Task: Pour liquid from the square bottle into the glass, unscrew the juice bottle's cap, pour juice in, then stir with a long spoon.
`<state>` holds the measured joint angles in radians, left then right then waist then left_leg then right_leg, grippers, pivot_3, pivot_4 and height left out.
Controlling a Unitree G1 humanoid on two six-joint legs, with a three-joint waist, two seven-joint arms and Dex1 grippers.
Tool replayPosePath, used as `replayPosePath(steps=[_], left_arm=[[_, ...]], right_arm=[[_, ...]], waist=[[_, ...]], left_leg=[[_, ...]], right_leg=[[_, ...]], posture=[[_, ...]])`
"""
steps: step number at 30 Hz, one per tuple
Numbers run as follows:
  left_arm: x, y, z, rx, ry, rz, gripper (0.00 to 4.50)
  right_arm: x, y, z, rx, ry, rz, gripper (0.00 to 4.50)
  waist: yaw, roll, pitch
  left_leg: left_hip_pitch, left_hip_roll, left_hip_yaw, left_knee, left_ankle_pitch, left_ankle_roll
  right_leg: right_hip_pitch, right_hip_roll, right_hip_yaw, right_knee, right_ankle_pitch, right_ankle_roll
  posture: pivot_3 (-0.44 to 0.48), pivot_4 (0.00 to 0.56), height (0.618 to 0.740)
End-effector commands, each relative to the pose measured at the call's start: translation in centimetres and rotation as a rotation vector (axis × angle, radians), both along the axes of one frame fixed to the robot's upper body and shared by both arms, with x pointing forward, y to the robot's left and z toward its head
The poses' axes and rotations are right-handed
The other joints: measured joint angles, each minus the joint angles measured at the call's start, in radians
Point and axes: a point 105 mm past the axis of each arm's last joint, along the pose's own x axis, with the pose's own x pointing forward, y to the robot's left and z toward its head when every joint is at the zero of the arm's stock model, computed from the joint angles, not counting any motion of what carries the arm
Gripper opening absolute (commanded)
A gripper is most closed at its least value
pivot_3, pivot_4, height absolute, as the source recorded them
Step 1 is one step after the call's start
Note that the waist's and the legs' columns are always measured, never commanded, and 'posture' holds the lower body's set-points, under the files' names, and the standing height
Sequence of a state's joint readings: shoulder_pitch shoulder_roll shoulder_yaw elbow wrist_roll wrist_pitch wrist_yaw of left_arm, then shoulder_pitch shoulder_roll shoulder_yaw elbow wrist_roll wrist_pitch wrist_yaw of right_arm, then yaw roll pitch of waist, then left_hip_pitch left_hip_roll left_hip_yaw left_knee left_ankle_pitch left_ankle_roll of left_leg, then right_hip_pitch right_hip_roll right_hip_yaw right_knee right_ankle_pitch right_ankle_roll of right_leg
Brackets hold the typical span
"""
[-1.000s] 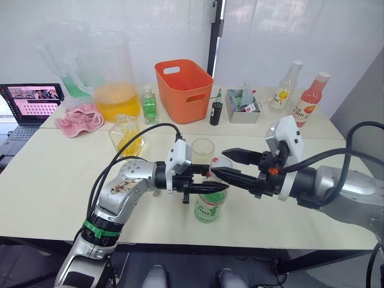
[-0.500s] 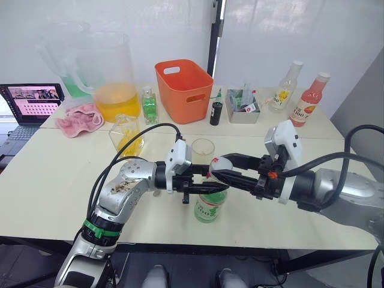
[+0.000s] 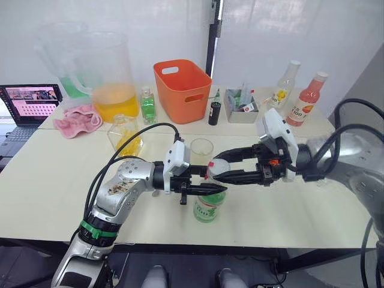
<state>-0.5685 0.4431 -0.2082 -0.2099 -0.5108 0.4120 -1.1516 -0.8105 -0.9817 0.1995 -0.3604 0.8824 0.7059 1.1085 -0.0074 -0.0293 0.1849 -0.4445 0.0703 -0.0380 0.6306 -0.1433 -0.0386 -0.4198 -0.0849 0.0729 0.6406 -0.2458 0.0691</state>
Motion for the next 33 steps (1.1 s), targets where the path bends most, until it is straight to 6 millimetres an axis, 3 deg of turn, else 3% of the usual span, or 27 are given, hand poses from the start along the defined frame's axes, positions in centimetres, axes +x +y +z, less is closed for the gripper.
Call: replayPosePath(steps=[1,5,11,20,27,32,33], left_arm=[[1.0,0.7,-0.5,0.02,0.007,0.102,1.33],[1.0,0.8,-0.4,0.012,0.011,0.12,1.33],[0.8,0.8,-0.3,0.01,0.014,0.129,1.33],[0.5,0.6,-0.2,0.004,0.019,0.121,1.33],[0.5,0.5,-0.4,0.004,0.021,0.099,1.33],[0.6,0.3,-0.5,0.0,0.023,0.087,1.33],[0.6,0.3,-0.5,-0.002,0.023,0.083,1.33]], right_arm=[[0.1,-0.1,-0.9,-0.111,-0.037,0.232,1.67],[0.8,0.1,-0.6,-0.137,-0.065,0.355,1.66],[1.6,0.9,0.0,-0.131,-0.102,0.399,1.61],[0.9,0.3,3.6,-0.063,-0.144,0.385,1.6],[1.1,-3.1,7.2,0.087,-0.121,0.123,1.6],[3.2,-6.3,7.1,0.153,-0.139,-0.194,1.6],[4.3,-7.5,6.4,0.17,-0.11,-0.323,1.6]], waist=[[-0.005,0.0,0.0],[-0.006,0.0,0.0],[-0.005,0.0,0.0],[-0.006,0.0,0.0],[-0.002,0.0,0.0],[-0.004,0.0,0.0],[-0.004,0.001,0.0]], left_leg=[[0.0,0.0,0.0,0.0,0.0,0.0],[0.001,0.0,0.0,-0.001,0.0,0.0],[0.001,0.0,0.0,-0.001,0.0,0.0],[0.001,0.0,0.0,-0.001,0.0,0.0],[0.0,0.0,0.0,-0.002,0.0,0.0],[0.0,0.0,0.0,-0.001,0.0,0.0],[0.0,0.0,0.0,-0.001,0.0,0.0]], right_leg=[[0.0,0.0,0.0,0.0,0.0,0.0],[0.0,0.0,0.0,0.001,0.001,0.002],[0.0,0.0,0.0,0.001,0.003,0.006],[-0.001,0.0,0.0,0.002,0.003,0.005],[-0.001,0.0,0.0,0.002,0.004,0.007],[-0.001,0.0,0.0,0.001,0.001,0.002],[-0.001,0.0,0.0,0.001,0.001,0.002]], posture=[[0.0,0.15,0.703],[0.0,0.15,0.703],[0.0,0.15,0.703],[0.0,0.15,0.703],[0.0,0.15,0.703],[0.0,0.15,0.703],[0.0,0.15,0.703]])
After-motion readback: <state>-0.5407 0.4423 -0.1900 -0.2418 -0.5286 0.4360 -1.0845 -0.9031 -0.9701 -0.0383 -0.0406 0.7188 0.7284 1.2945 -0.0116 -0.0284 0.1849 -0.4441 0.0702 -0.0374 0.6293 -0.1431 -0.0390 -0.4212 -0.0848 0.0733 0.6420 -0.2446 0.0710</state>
